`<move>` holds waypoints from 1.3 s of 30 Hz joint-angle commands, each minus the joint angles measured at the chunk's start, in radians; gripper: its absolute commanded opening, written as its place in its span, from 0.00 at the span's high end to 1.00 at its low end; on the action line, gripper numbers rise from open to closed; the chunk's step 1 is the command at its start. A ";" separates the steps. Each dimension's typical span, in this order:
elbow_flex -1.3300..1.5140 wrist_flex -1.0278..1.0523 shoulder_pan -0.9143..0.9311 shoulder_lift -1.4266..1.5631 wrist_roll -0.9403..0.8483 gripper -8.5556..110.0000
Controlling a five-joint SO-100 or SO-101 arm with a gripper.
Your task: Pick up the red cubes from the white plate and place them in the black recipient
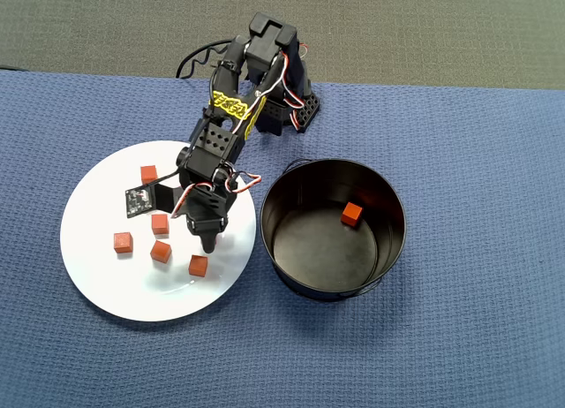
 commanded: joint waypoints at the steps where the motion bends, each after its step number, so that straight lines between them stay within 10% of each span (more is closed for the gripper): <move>1: -0.008 -0.028 -0.008 0.000 -0.018 0.82; 24: -0.058 0.150 0.048 0.477 0.097 0.93; 39: -0.318 0.324 -0.517 0.480 0.413 0.93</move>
